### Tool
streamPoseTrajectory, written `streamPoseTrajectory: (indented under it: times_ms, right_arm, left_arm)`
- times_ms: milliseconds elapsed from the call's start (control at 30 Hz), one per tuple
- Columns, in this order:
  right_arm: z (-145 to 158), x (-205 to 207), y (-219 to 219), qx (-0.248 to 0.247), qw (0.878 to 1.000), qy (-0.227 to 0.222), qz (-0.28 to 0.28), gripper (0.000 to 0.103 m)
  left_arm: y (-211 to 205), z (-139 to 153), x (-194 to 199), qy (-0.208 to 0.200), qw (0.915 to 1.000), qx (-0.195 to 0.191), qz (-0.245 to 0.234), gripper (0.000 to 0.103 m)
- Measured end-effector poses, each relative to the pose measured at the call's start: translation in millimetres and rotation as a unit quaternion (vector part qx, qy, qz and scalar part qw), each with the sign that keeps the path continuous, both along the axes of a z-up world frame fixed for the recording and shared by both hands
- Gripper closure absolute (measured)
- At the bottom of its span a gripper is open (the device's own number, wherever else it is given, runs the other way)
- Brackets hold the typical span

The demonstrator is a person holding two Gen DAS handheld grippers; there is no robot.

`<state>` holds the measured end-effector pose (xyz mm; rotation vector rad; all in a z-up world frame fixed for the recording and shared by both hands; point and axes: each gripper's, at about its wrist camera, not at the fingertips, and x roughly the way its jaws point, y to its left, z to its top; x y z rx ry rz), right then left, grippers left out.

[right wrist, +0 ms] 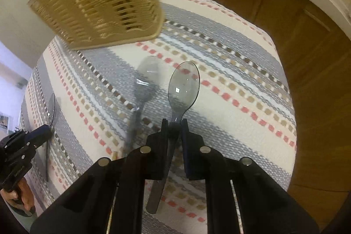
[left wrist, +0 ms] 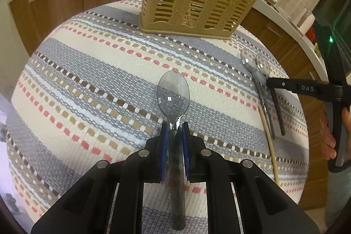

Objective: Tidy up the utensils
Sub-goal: 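Lift both clear spoons with both tools and carry them over the basket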

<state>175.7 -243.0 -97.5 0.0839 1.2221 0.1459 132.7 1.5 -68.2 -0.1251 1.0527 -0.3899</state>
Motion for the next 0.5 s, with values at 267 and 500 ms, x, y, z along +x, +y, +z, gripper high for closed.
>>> streamPoseTrajectory:
  times_ms: [267,500]
  right_arm:
    - [2,17,23,-0.04,0.998,0.027,0.04,0.063]
    - [5,9,38,-0.063,0.996,0.012,0.06,0.093]
  left_arm:
    - [-7,3,15,0.031,0.9993,0.007,-0.02,0.086]
    - [-35,6,17,0.014,0.995,0.093,-0.035,0.093]
